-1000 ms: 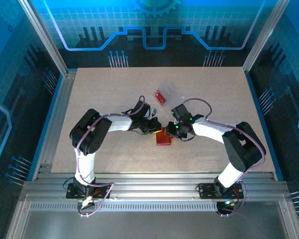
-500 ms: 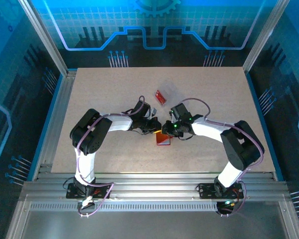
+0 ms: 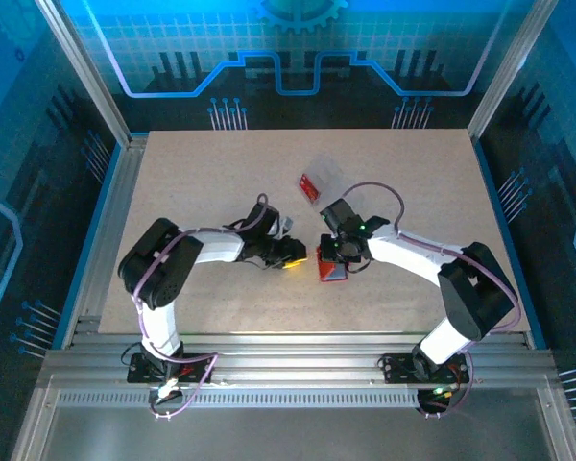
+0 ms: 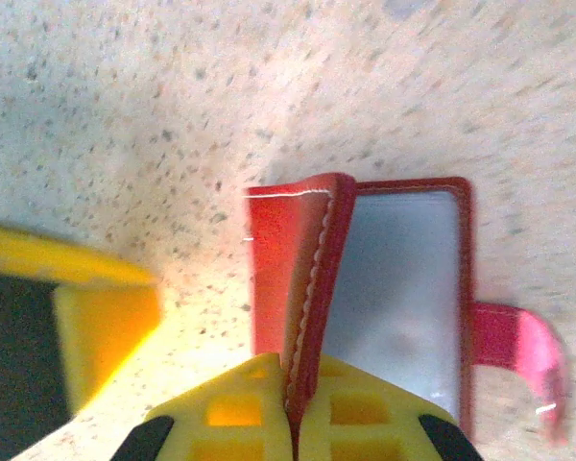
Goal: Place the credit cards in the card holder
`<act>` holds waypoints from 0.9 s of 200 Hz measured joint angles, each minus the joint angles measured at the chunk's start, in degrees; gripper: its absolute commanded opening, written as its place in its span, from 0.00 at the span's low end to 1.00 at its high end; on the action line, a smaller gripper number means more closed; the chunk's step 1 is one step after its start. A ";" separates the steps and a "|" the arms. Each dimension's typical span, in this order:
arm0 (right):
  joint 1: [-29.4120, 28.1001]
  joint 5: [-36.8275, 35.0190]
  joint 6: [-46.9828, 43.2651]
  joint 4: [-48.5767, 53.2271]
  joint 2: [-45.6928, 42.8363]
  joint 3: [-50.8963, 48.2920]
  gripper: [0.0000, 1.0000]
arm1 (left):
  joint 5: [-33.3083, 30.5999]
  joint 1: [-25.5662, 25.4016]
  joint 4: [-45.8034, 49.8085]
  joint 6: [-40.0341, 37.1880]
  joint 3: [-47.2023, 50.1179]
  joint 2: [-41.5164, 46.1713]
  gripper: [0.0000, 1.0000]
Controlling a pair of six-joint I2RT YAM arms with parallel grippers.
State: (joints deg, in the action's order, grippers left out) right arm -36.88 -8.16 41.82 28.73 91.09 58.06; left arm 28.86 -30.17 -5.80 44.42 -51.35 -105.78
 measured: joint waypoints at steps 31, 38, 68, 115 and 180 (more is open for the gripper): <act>-5.81 -12.22 -0.92 10.36 3.39 9.79 0.00 | -1.77 3.74 2.56 0.76 4.33 6.36 0.35; -7.21 -14.12 -0.92 11.98 4.98 11.93 0.00 | -2.12 4.63 2.75 0.76 5.01 7.91 0.35; -11.89 -19.08 -0.92 17.25 13.75 19.23 0.07 | -4.07 7.37 4.44 0.74 8.13 15.15 0.37; -15.87 -23.30 -0.90 23.82 23.76 29.09 0.12 | -5.66 9.55 7.30 0.70 13.44 22.86 0.43; -16.72 -14.19 -4.31 17.99 25.07 29.03 0.41 | -5.70 12.90 10.51 0.70 17.62 29.11 0.44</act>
State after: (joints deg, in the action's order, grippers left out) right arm -53.60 -22.35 37.52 46.72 116.16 87.09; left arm 23.16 -17.28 4.71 45.12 -33.74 -76.66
